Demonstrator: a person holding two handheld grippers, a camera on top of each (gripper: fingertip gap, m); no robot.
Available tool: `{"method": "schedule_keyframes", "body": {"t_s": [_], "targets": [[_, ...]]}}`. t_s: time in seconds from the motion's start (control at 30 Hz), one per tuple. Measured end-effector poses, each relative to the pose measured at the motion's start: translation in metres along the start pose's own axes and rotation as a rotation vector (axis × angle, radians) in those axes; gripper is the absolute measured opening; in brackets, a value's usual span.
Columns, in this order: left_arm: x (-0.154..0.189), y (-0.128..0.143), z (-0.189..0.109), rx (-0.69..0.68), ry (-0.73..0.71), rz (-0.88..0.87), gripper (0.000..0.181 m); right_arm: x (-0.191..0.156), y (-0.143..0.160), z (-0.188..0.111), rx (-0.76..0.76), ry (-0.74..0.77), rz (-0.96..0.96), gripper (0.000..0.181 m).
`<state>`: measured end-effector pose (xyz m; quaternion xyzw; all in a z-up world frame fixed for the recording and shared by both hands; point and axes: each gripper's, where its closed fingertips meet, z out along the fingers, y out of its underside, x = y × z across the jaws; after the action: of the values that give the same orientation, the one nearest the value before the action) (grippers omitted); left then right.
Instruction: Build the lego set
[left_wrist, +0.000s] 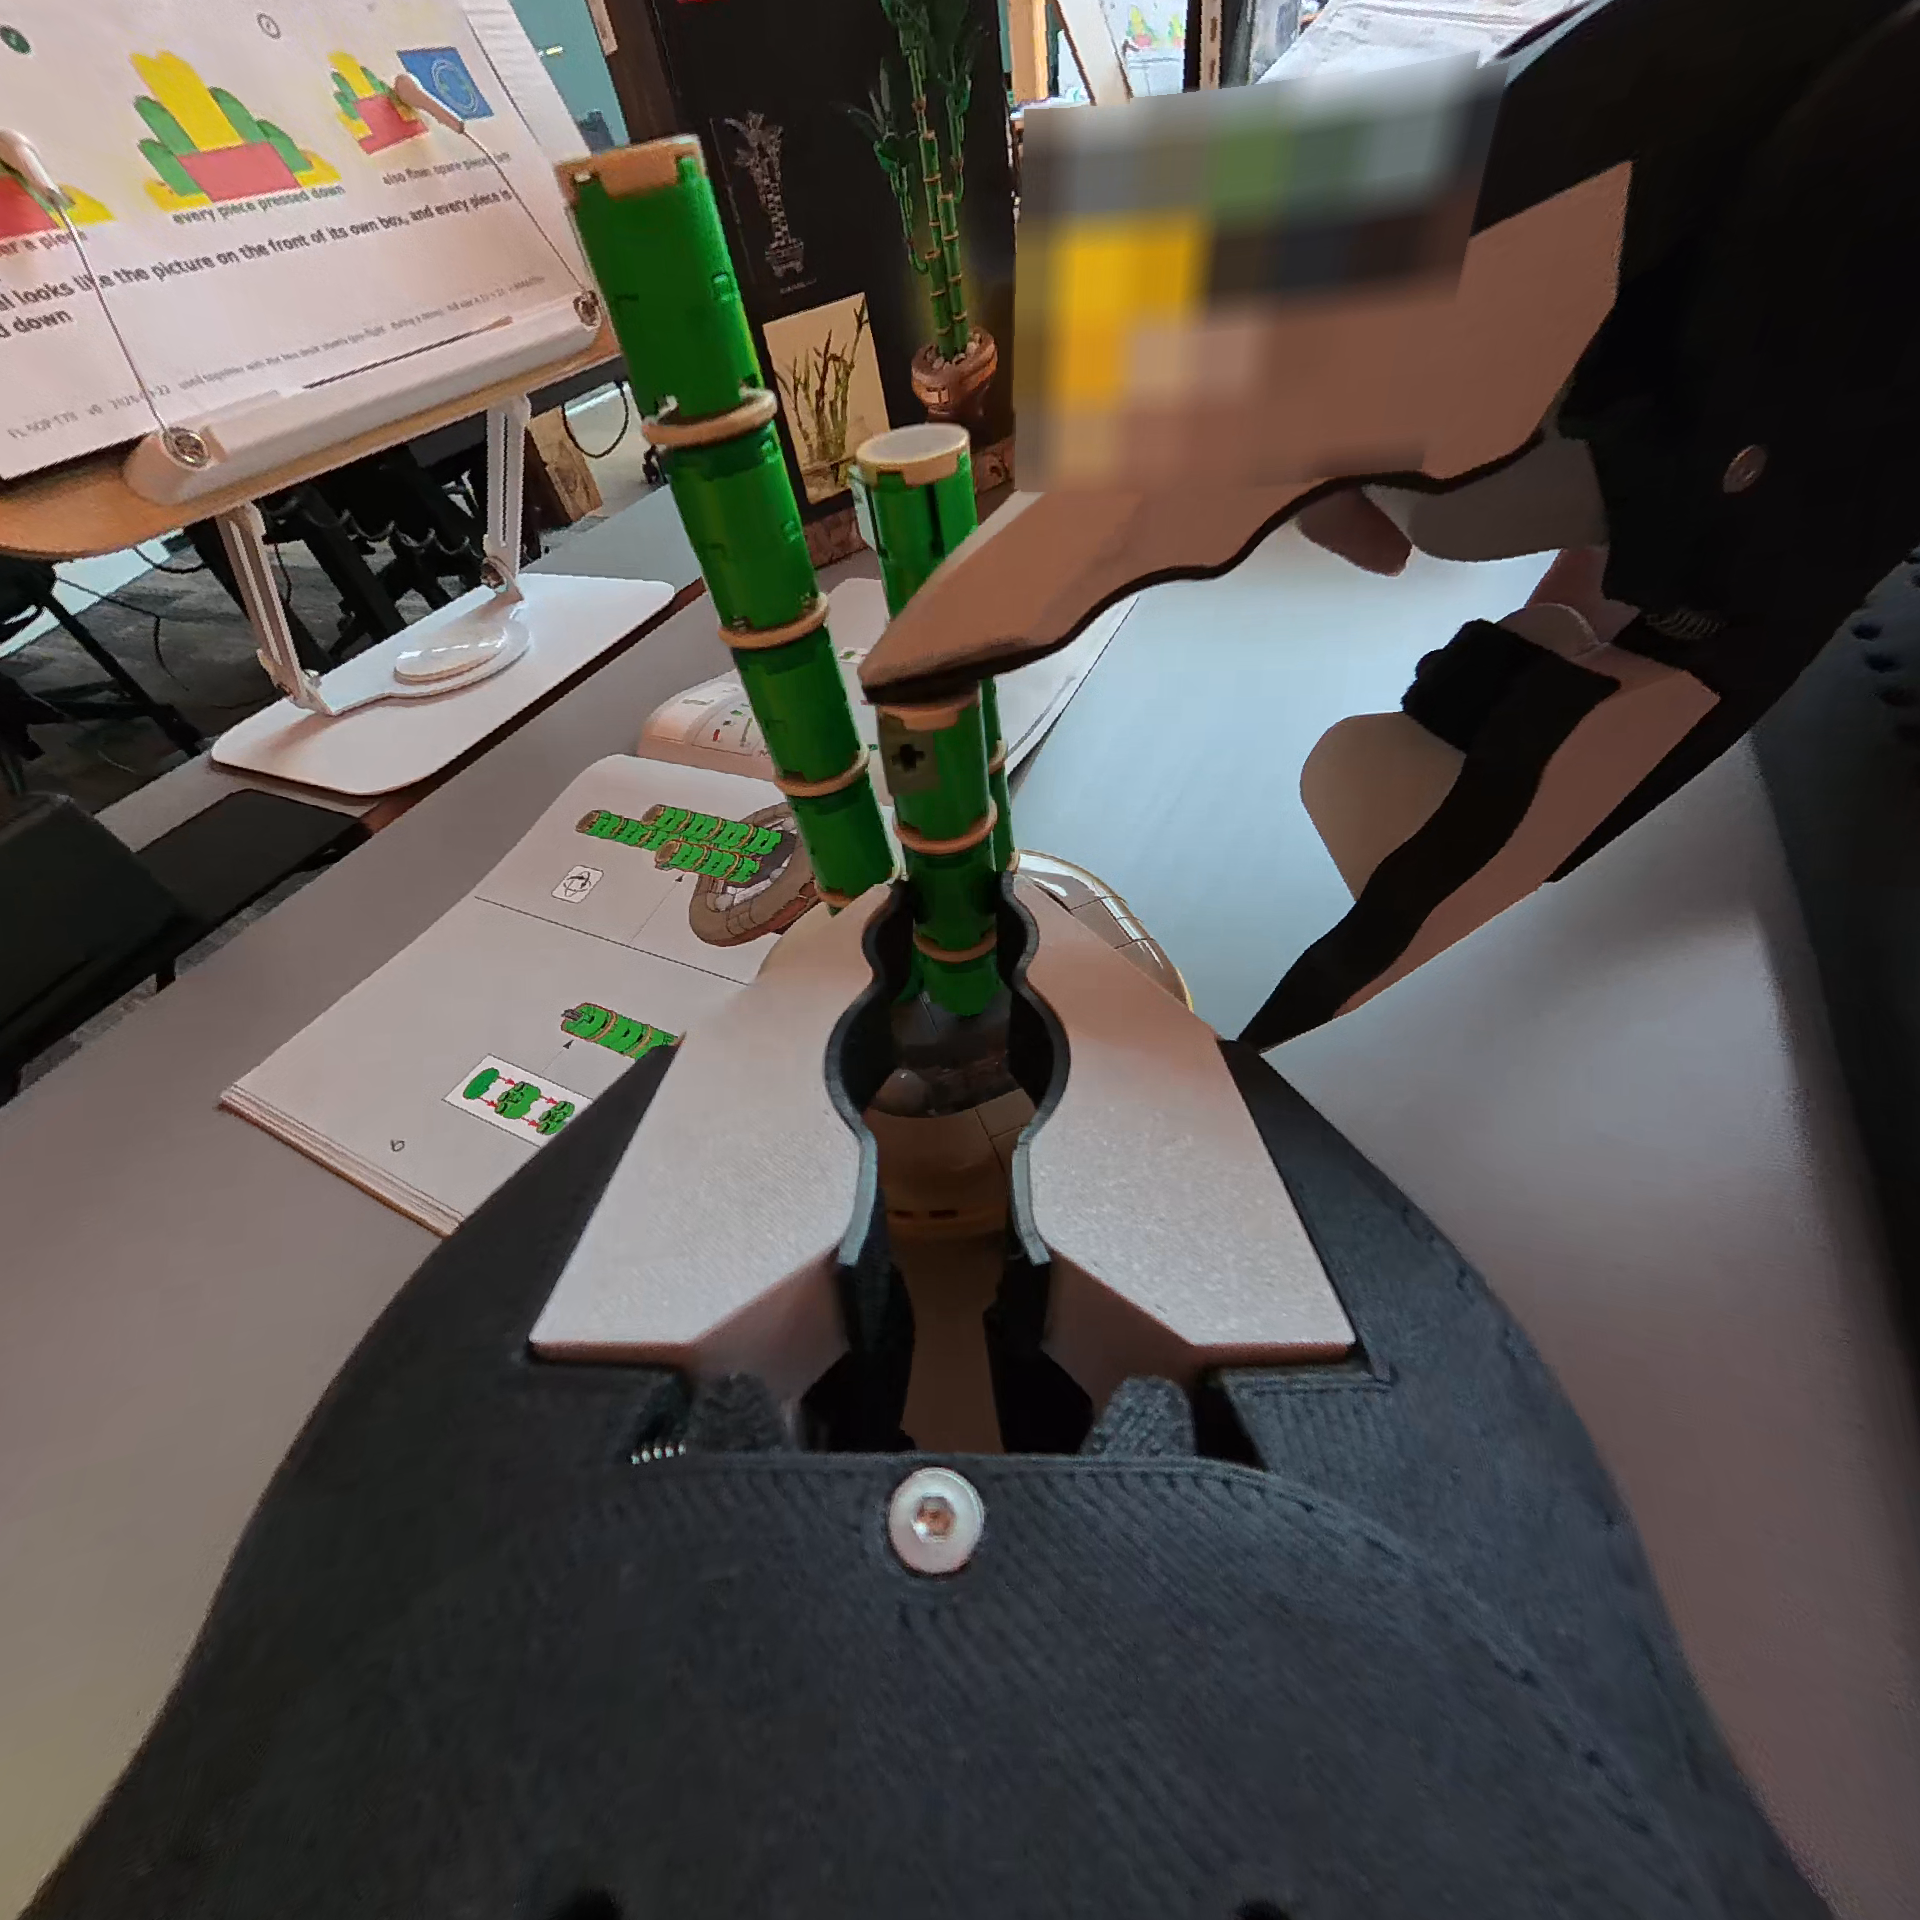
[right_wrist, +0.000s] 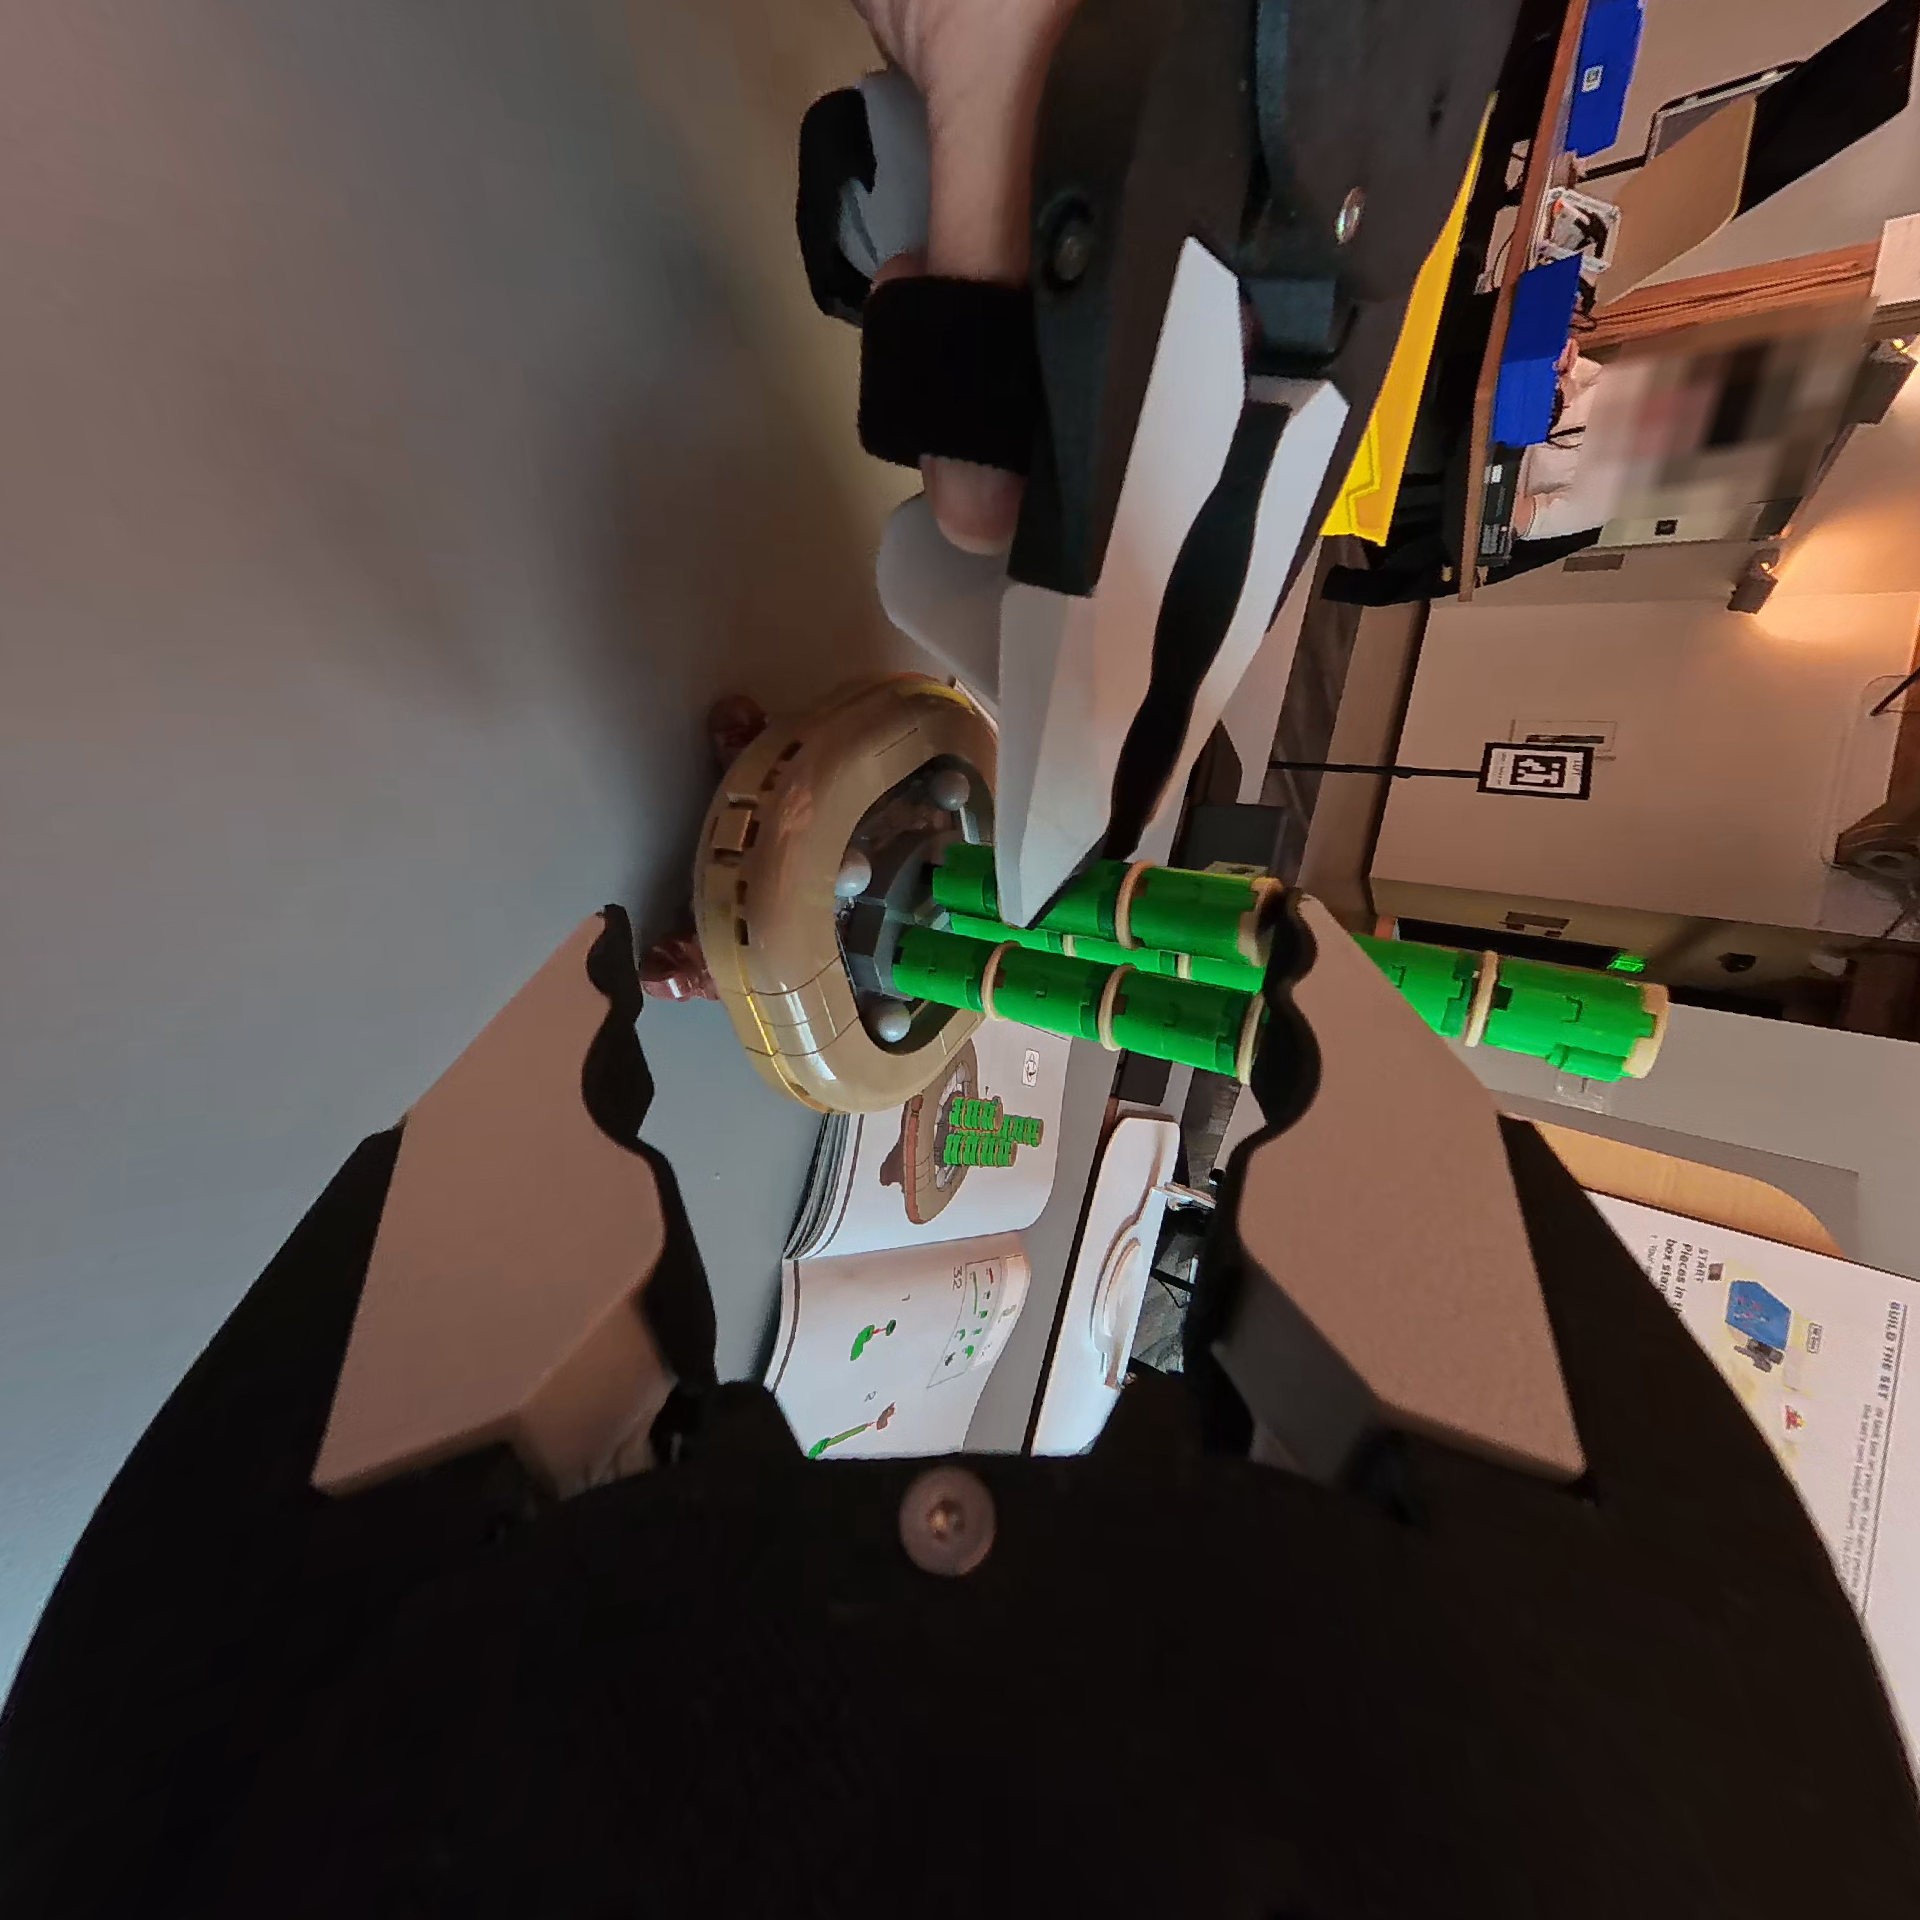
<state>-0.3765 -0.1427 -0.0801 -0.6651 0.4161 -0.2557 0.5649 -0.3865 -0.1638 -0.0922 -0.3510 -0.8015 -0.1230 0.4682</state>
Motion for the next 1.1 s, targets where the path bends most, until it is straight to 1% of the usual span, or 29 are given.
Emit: {"method": "schedule_keyframes", "body": {"t_s": [0.07,0.13,0.33,0.47,0.57,0.77,1.1], "targets": [[-0.0004,-0.0001,0.0001,0.004,0.009,-0.046,0.014,-0.0005,0.0012,0.0010,-0.005,-0.007,-0.003,0.120],[-0.0016,0.0001,0.0007,-0.019,-0.012,-0.084,0.014,0.0008,0.0035,0.0027,-0.014,-0.009,-0.008,0.121],[-0.0029,0.0009,0.0016,-0.079,-0.136,-0.081,0.014,0.0008,0.0056,0.0010,-0.023,-0.031,-0.038,0.119],[-0.0035,0.0015,0.0025,-0.095,-0.214,-0.083,0.014,-0.0003,0.0083,-0.0002,-0.034,-0.036,-0.063,0.119],[-0.0037,0.0032,0.0030,-0.100,-0.247,-0.081,0.014,-0.0008,0.0092,0.0004,-0.038,-0.041,-0.077,0.118],[-0.0042,0.0034,0.0026,-0.080,-0.234,-0.118,0.014,-0.0005,0.0090,0.0009,-0.046,-0.049,-0.087,0.118],[-0.0040,0.0042,0.0016,-0.075,-0.240,-0.113,0.014,-0.0016,0.0067,0.0018,-0.044,-0.037,-0.083,0.118]]}}
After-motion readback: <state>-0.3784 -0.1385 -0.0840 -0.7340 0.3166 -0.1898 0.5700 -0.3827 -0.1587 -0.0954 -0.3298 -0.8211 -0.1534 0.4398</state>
